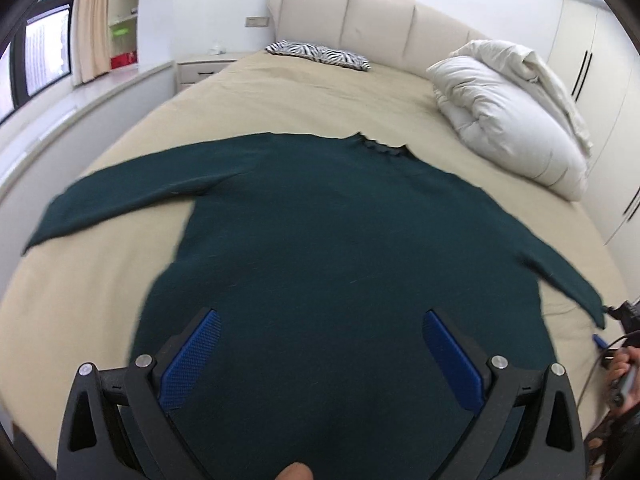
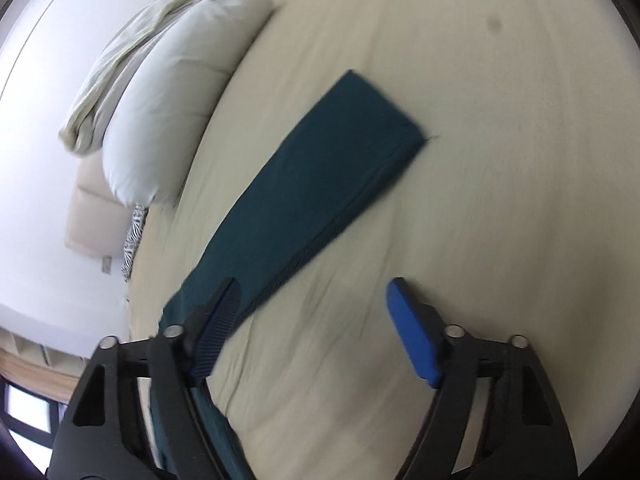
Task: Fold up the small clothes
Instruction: 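Grasp the sweater sleeve cuff with the right gripper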
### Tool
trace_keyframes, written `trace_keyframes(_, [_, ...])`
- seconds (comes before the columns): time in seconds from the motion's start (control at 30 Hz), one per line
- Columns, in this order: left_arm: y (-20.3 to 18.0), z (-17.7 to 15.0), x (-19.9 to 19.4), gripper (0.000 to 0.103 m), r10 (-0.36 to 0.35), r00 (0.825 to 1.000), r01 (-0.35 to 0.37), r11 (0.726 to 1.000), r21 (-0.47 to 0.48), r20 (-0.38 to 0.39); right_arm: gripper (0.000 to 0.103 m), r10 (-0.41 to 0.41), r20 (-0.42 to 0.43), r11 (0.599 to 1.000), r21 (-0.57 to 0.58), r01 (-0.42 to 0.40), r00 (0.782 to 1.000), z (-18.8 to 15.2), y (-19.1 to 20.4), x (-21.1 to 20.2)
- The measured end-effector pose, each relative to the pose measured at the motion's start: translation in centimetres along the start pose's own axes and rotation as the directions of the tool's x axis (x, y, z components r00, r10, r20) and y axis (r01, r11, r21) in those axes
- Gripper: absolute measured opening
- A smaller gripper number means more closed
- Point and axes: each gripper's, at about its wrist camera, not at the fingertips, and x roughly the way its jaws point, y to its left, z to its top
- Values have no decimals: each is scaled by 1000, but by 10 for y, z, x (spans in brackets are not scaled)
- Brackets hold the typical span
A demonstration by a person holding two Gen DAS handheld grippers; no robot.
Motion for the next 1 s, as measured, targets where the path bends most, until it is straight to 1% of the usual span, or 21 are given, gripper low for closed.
trace_keyframes(0.1, [-9,4,16,103,-4,997,6,1000,29,-81,62,21,24,1000,20,-22,999,21,-9,15])
trace_keyframes(0.13, [-10,5,18,103,10,997,-8,1000,26,-82,62,24,33,999,21,-25,999,27,-10,20])
trace_keyframes(0.2, [-7,9,14,103,43,999,-42,999,18,-29,60,27,52,999,27,-29,998,41,-12,30])
trace_keyframes(0.23, [-6,9,14,103,46,999,-46,999,21,-12,59,25,57,999,29,-27,998,46,-10,34])
trace_keyframes(0.27, [-4,12,15,103,41,999,-41,999,19,-10,53,18,62,999,27,-19,998,53,-11,39])
trace_keyframes(0.3, [-1,13,18,103,30,999,-30,999,15,-17,45,4,62,1000,22,-5,998,60,-1,45])
trace_keyframes(0.33, [2,14,22,102,20,999,-20,1000,8,-30,38,-9,61,1000,15,8,998,63,5,46])
trace_keyframes(0.37, [7,15,25,97,16,999,-16,1000,-2,-39,26,-22,60,1000,7,21,998,69,6,50])
trace_keyframes(0.4, [12,17,27,95,2,999,-2,1000,-14,-44,18,-34,62,999,6,33,998,74,9,53])
trace_keyframes(0.43, [17,17,28,93,-13,999,11,1000,-27,-49,16,-46,68,999,1,46,997,77,13,55])
trace_keyframes(0.47, [21,18,30,93,-25,998,23,999,-42,-50,10,-62,75,998,-18,64,995,76,23,55])
trace_keyframes(0.5, [26,18,31,92,-36,998,33,998,-61,-50,8,-79,83,996,-44,82,993,74,34,55])
trace_keyframes(0.57, [34,20,33,92,-62,997,57,994,-91,-47,7,-84,94,987,-131,96,992,60,63,50])
trace_keyframes(0.6, [38,21,33,92,-75,996,70,992,-103,-44,7,-75,92,982,-167,90,993,54,78,50])
trace_keyframes(0.67, [46,25,33,92,-89,995,85,989,-123,-33,7,-45,79,963,-261,64,996,35,121,53])
trace_keyframes(0.73, [55,30,33,92,-118,993,114,982,-148,-20,7,11,33,929,-370,2,999,5,172,62])
trace_keyframes(0.77, [61,33,34,92,-125,992,121,979,-162,-13,7,32,6,898,-439,-26,999,-16,202,69])
trace_keyframes(0.83, [69,39,34,92,-137,991,134,974,-183,-1,7,69,-54,818,-569,-88,996,-66,257,83])
trace_keyframes(0.9, [79,45,35,92,-148,989,148,968,-204,12,7,93,-136,738,-655,-160,986,-122,303,103])
trace_keyframes(0.97, [87,49,36,91,-156,988,156,963,-219,21,7,88,-202,654,-727,-209,975,-182,337,127])
trace_keyframes(1.0, [90,52,38,91,-161,987,162,961,-225,23,7,70,-222,622,-753,-216,973,-206,347,139])
